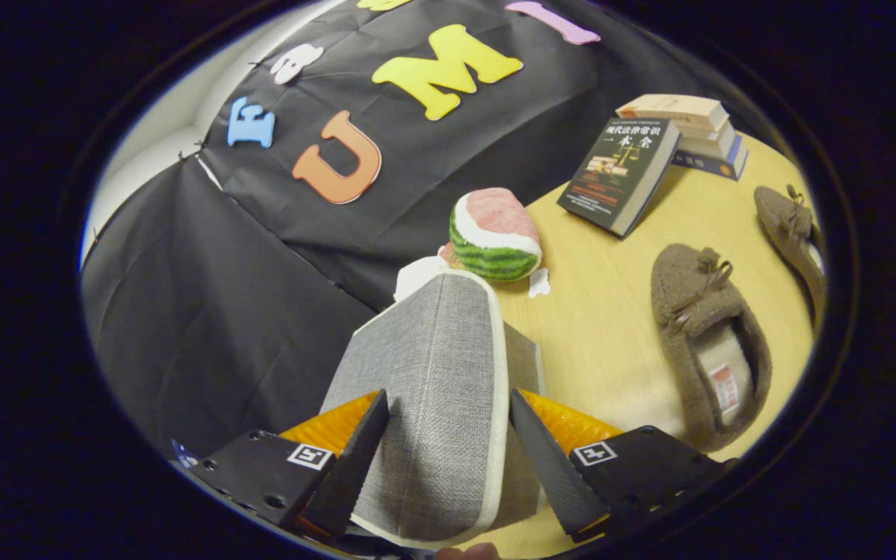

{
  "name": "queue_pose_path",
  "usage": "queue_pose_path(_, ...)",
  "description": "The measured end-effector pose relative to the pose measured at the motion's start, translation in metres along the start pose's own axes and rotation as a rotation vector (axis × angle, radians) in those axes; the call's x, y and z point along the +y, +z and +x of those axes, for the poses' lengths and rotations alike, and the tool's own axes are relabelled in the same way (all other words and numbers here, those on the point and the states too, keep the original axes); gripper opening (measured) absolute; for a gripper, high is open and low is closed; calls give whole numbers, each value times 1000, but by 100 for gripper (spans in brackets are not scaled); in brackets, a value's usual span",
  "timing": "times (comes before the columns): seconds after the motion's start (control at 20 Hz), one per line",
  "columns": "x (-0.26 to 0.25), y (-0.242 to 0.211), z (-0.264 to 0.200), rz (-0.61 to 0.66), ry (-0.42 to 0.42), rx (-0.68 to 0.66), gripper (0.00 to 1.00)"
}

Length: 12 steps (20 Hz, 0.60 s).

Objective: Open the storage box then place both shoes into the box .Put the left shoe in first, then the right shoe, with the right side of both shoes facing outward in a uniform manner.

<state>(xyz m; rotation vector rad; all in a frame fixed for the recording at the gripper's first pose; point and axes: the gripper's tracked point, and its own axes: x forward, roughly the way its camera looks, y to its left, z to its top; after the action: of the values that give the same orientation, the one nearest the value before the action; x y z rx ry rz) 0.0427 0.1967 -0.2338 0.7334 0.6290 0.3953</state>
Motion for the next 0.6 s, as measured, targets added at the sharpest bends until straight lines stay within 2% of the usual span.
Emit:
queue_pose_path(0.15, 5, -4, 0, 62, 19, 34, 96)
queue_pose_path(0.3, 8, 4, -9, 20, 9, 26, 92)
queue_pose_path(0.45, 5, 13, -17, -4, -13, 24, 77)
queue_pose_path(0.6, 1, 26, -24, 34, -36, -4, 44)
